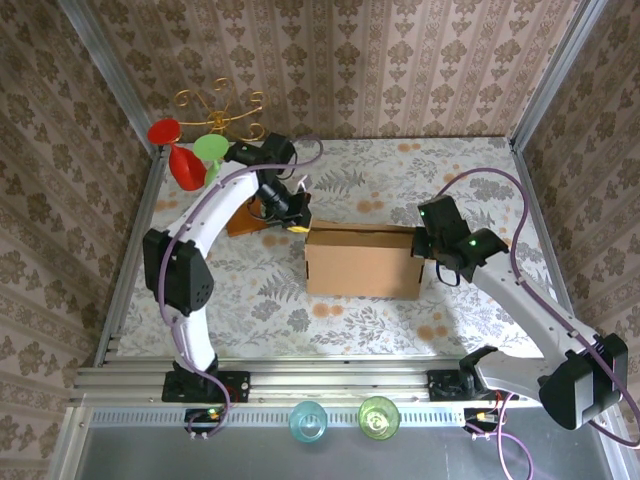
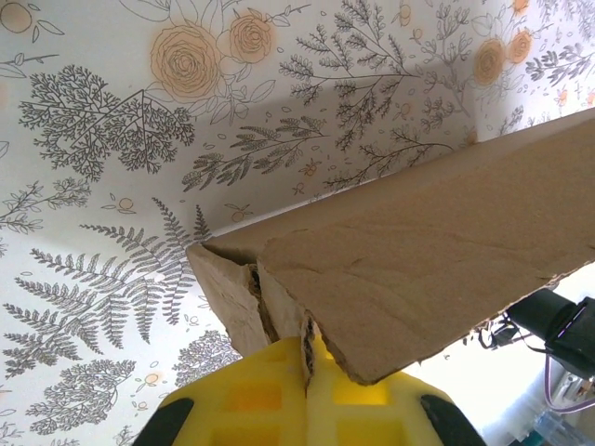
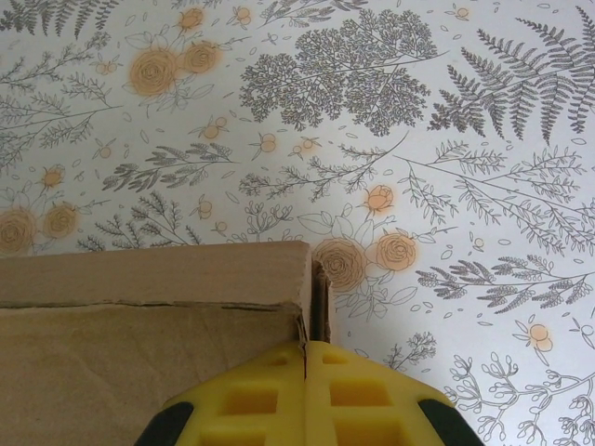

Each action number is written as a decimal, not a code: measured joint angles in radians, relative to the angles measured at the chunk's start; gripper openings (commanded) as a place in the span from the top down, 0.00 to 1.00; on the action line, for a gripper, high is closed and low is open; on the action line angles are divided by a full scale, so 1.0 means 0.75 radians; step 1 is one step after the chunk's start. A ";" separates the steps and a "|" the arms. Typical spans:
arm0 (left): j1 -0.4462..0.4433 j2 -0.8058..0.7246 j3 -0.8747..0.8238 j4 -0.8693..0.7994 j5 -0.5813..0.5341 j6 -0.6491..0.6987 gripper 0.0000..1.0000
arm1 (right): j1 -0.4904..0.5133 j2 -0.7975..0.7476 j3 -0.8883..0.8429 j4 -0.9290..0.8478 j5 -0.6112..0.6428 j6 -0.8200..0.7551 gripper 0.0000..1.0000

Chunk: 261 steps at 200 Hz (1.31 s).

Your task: Fold the paper box

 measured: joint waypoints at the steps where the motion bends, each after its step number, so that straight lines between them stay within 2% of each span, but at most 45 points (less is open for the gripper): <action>1: -0.001 -0.003 -0.004 0.004 0.000 -0.002 1.00 | 0.000 -0.001 -0.001 0.001 0.000 0.000 1.00; 73: -0.053 -0.299 -0.452 0.468 -0.113 -0.142 1.00 | 0.021 -0.110 -0.094 0.052 -0.005 0.005 1.00; 133: -0.125 -0.455 -0.686 0.737 -0.239 -0.171 1.00 | 0.026 -0.170 -0.141 0.071 -0.005 0.006 0.99; 148: -0.151 -0.489 -0.737 0.788 -0.286 -0.171 1.00 | 0.026 -0.172 -0.142 0.071 -0.006 0.011 0.93; 200: -0.250 -0.595 -0.879 0.941 -0.452 -0.172 1.00 | 0.030 -0.196 -0.126 0.003 -0.014 0.100 0.62; 227: -0.290 -0.635 -0.937 1.007 -0.529 -0.188 1.00 | 0.032 -0.226 -0.050 -0.111 -0.015 0.226 0.47; 261: -0.326 -0.639 -0.965 1.070 -0.604 -0.207 1.00 | 0.032 -0.332 0.048 -0.227 -0.015 0.480 0.34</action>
